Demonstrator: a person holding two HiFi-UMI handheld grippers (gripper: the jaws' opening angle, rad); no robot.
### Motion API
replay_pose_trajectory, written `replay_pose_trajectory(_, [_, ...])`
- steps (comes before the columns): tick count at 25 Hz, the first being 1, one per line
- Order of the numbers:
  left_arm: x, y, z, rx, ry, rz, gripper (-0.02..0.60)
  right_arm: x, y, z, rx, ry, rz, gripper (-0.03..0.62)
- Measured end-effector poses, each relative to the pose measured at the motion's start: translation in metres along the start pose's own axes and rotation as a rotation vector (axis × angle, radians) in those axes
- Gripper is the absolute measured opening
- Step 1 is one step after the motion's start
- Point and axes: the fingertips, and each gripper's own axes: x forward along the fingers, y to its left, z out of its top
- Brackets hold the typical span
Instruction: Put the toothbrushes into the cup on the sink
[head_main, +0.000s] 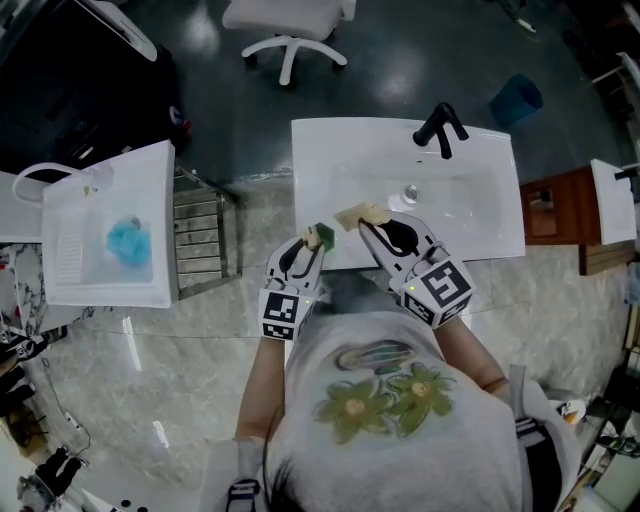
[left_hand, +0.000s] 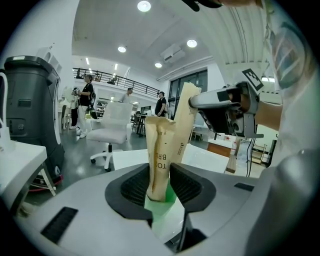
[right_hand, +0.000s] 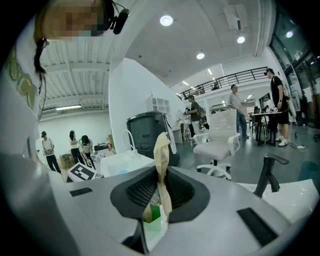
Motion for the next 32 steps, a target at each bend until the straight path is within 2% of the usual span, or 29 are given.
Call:
replay_pose_trajectory(4, [-0.001,0.000,0.003,-0.011,-0.004,0.001,0.148,-0.001,0.000,0.001,0.001,-0.003,0.001,0.075])
replay_pose_trajectory(9, [-0.006,-0.001,0.025,-0.025,-0.068,0.003,0.186,-0.004,0.000,0.002,-0.004,-0.009,0.005,0.075])
replay_pose_trajectory(20, [-0.040,-0.003,0.109,0.033,-0.254,0.025,0.216,-0.008,0.002,0.009,-0.013,-0.030,0.023,0.075])
replay_pose_trajectory(25, [-0.054,0.001,0.126,0.018,-0.279,0.053,0.216,-0.010,0.006,0.014,-0.021,-0.038,0.041,0.075])
replay_pose_trajectory(32, [-0.067,0.014,0.128,0.016,-0.277,0.104,0.214,-0.007,0.010,0.015,-0.027,-0.044,0.055,0.075])
